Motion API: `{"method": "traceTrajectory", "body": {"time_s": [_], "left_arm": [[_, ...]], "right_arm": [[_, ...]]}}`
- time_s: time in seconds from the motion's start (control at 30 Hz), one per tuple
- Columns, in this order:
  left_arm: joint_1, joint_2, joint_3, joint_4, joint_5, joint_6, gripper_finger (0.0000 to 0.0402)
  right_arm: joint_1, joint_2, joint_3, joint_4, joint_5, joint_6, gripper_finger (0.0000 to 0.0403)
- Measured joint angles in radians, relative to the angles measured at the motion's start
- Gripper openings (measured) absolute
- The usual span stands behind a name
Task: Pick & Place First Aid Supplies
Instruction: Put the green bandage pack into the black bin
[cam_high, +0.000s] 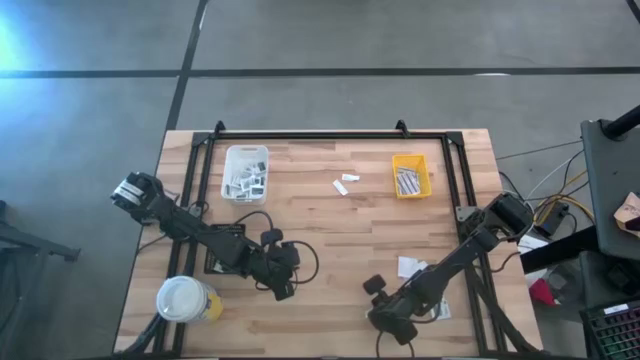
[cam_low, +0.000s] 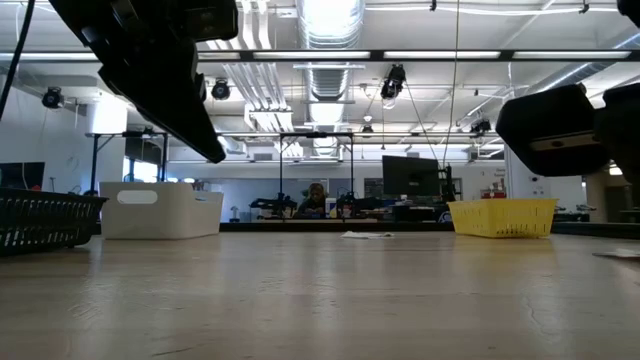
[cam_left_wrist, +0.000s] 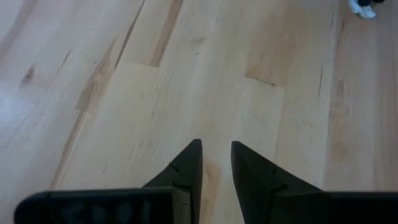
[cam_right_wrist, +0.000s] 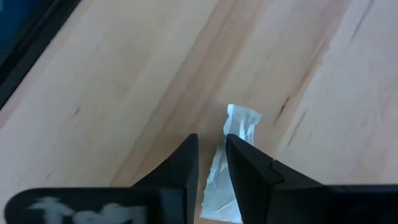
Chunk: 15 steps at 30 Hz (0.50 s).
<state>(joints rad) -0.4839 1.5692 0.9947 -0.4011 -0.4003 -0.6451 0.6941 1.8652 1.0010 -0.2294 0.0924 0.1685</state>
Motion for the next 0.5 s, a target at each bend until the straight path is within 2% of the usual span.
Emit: {"method": "traceTrajectory", "body": {"time_s": [0.5], "left_arm": [[0.003, 0.000, 0.000, 0.000, -0.018, 0.010, 0.0078]], "right_arm": [[-0.016, 0.000, -0.007, -0.014, 0.077, 0.063, 0.0018]]}}
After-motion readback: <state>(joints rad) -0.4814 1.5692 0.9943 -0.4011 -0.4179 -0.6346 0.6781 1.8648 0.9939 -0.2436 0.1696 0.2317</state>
